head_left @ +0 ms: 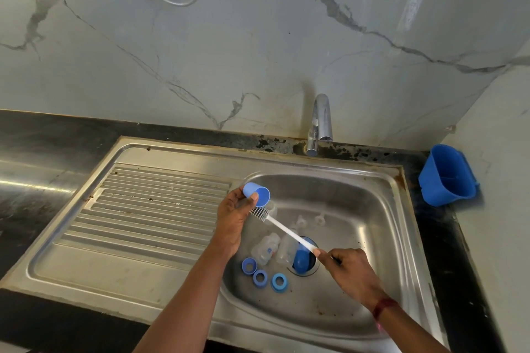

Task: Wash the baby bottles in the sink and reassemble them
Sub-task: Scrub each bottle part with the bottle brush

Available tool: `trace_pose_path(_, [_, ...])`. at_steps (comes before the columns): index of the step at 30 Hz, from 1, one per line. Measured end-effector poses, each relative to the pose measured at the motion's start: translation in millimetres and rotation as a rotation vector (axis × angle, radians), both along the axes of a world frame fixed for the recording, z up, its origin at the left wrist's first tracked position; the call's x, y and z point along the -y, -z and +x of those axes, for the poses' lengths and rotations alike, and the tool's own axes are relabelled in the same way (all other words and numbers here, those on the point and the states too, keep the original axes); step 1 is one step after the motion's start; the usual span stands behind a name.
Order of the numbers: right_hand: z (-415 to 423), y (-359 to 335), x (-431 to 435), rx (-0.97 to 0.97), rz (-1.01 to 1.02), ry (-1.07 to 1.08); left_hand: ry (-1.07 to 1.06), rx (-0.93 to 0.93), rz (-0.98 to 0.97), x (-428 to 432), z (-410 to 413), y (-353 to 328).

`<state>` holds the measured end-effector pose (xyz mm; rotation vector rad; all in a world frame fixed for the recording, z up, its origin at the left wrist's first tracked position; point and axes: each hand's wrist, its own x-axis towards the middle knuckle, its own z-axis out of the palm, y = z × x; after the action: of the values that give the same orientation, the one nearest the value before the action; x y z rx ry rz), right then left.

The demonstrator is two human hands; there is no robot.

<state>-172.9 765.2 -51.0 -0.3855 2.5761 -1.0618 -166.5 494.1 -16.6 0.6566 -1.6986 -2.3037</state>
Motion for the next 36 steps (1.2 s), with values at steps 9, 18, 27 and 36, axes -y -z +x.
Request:
trace_pose_path(9, [-5, 0, 11, -0.021, -0.016, 0.025, -0.050, 0.050, 0.092, -11, -6, -6])
trace_pose_path(18, [2, 0, 15, -0.021, -0.090, 0.054, -0.085, 0.061, 0.197, -15, -7, -10])
trace_pose_path(27, [11, 3, 23, 0.013, -0.169, 0.060, -0.158, 0.057, 0.285, -17, -6, -11])
trace_pose_path(36, [5, -1, 38, 0.102, -0.159, 0.088, -0.149, 0.044, 0.273, -21, -11, -10])
